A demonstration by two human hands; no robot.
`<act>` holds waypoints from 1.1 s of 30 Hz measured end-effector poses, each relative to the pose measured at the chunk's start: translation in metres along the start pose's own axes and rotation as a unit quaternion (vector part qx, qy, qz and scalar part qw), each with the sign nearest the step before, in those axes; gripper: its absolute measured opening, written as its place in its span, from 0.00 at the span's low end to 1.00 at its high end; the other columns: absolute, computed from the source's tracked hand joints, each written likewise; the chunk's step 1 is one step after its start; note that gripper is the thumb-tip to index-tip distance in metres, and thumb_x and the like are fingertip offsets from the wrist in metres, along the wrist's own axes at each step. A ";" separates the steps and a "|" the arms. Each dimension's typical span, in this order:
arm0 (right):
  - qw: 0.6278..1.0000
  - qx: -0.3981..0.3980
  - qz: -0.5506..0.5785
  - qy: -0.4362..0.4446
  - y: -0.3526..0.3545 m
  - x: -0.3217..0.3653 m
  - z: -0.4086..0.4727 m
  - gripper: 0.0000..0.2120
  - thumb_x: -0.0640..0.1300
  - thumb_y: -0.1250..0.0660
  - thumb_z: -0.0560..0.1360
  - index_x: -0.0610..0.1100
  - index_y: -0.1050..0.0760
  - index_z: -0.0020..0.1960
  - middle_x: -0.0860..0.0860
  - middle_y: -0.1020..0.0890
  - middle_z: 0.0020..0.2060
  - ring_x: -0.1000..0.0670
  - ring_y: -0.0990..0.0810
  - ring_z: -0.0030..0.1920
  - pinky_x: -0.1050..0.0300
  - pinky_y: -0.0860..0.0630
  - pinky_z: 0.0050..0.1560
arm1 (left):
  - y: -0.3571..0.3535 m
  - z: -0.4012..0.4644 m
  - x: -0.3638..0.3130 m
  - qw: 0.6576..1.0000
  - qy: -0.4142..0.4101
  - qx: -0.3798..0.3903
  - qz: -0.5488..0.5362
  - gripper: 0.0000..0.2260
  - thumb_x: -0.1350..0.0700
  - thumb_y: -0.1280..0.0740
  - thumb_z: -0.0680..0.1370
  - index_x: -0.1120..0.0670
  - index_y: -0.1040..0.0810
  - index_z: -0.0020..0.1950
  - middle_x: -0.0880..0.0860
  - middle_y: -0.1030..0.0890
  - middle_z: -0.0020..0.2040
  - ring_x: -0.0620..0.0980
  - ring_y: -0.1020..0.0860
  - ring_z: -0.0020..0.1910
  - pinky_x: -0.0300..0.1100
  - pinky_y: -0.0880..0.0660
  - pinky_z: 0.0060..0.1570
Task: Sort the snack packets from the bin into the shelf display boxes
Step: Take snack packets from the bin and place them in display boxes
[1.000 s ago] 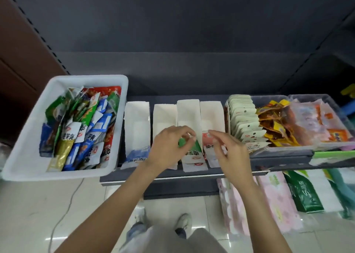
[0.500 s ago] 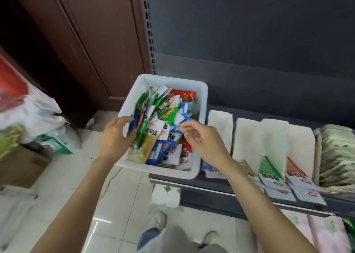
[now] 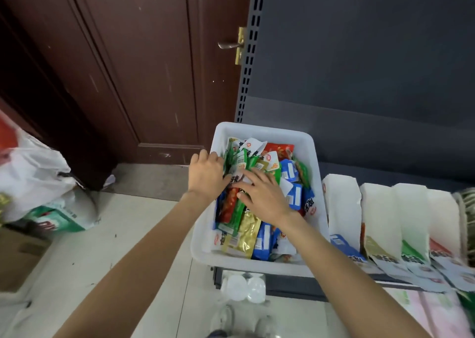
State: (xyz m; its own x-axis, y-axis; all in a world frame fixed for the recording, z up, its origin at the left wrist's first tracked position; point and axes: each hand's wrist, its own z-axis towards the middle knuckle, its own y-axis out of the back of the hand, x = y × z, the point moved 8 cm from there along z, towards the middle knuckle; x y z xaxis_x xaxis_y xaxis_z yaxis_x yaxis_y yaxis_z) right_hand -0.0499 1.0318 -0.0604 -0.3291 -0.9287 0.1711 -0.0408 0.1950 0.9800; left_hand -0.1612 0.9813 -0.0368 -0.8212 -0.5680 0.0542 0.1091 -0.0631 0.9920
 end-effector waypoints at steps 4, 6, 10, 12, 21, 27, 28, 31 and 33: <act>1.000 -0.019 0.014 0.000 0.003 0.000 0.004 0.17 0.53 0.45 0.81 0.54 0.30 0.68 0.52 0.41 0.75 0.46 0.47 0.75 0.44 0.53 0.75 | -0.002 0.015 -0.005 1.000 -0.008 0.007 0.019 0.15 0.47 0.40 0.78 0.54 0.23 0.58 0.52 0.23 0.54 0.54 0.27 0.55 0.47 0.34 0.55; 0.999 -0.028 0.025 0.000 0.005 0.000 0.006 0.16 0.52 0.44 0.81 0.54 0.28 0.66 0.52 0.38 0.74 0.46 0.44 0.74 0.45 0.50 0.74 | 0.001 0.021 0.001 0.999 0.014 -0.012 -0.031 0.12 0.52 0.40 0.77 0.53 0.20 0.55 0.52 0.22 0.52 0.55 0.26 0.53 0.46 0.32 0.53; 0.990 -0.052 0.128 -0.017 0.014 -0.003 0.008 0.12 0.49 0.41 0.80 0.49 0.24 0.60 0.51 0.30 0.69 0.47 0.35 0.70 0.45 0.41 0.71 | 0.021 0.013 0.045 0.917 0.163 -0.105 -0.348 0.09 0.56 0.35 0.76 0.57 0.19 0.52 0.54 0.24 0.51 0.54 0.25 0.45 0.43 0.31 0.44; 0.967 -0.099 0.227 -0.056 0.028 -0.007 0.008 0.10 0.48 0.39 0.79 0.46 0.26 0.57 0.51 0.24 0.63 0.50 0.28 0.64 0.47 0.32 0.66 | 0.014 0.006 0.061 0.805 0.223 -0.082 -0.544 0.04 0.57 0.35 0.77 0.56 0.21 0.50 0.52 0.21 0.46 0.51 0.24 0.42 0.41 0.29 0.41; 0.642 -0.108 0.722 -0.235 0.054 -0.029 0.001 0.24 0.47 0.32 0.76 0.48 0.36 0.69 0.47 0.18 0.53 0.50 0.17 0.48 0.55 0.20 0.49 | 0.042 -0.042 0.054 0.624 0.107 -0.019 -0.774 0.07 0.62 0.35 0.78 0.54 0.23 0.54 0.48 0.18 0.47 0.47 0.20 0.45 0.39 0.22 0.42; 0.785 -0.162 0.576 -0.162 0.075 -0.041 -0.040 0.04 0.42 0.30 0.74 0.48 0.20 0.48 0.50 0.16 0.40 0.54 0.20 0.37 0.61 0.23 0.34 | 0.033 -0.048 0.031 0.779 0.040 0.035 -0.624 0.08 0.60 0.30 0.74 0.48 0.23 0.47 0.44 0.16 0.41 0.45 0.18 0.40 0.41 0.22 0.40; 0.807 -0.190 0.540 -0.145 0.081 -0.043 -0.052 0.02 0.42 0.30 0.73 0.47 0.20 0.46 0.48 0.17 0.39 0.53 0.21 0.37 0.58 0.23 0.34 | 0.033 -0.047 0.022 0.806 0.017 0.045 -0.590 0.08 0.57 0.28 0.73 0.45 0.23 0.47 0.43 0.17 0.41 0.44 0.19 0.42 0.40 0.23 0.44; 0.879 -0.308 0.349 -0.106 0.104 -0.046 -0.100 0.07 0.46 0.29 0.73 0.42 0.19 0.42 0.55 0.18 0.35 0.58 0.22 0.35 0.61 0.25 0.34 | 0.043 -0.047 -0.030 0.845 -0.114 0.074 -0.518 0.10 0.52 0.28 0.73 0.44 0.22 0.52 0.41 0.18 0.47 0.36 0.21 0.45 0.30 0.27 0.49; 0.889 -0.374 0.240 -0.109 0.116 -0.045 -0.141 0.09 0.46 0.30 0.73 0.40 0.18 0.43 0.58 0.20 0.36 0.63 0.24 0.36 0.70 0.28 0.35 | 0.055 -0.050 -0.073 0.853 -0.203 0.059 -0.477 0.11 0.52 0.28 0.73 0.50 0.20 0.55 0.45 0.18 0.48 0.36 0.22 0.44 0.32 0.25 0.49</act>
State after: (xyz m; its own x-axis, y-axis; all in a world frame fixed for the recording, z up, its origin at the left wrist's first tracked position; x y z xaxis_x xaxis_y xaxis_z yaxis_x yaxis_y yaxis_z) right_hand 0.0928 1.0514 0.0597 -0.3186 -0.6960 0.6435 0.7652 0.2117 0.6079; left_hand -0.0674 0.9783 0.0078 -0.6340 0.0289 -0.7728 -0.7548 -0.2406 0.6102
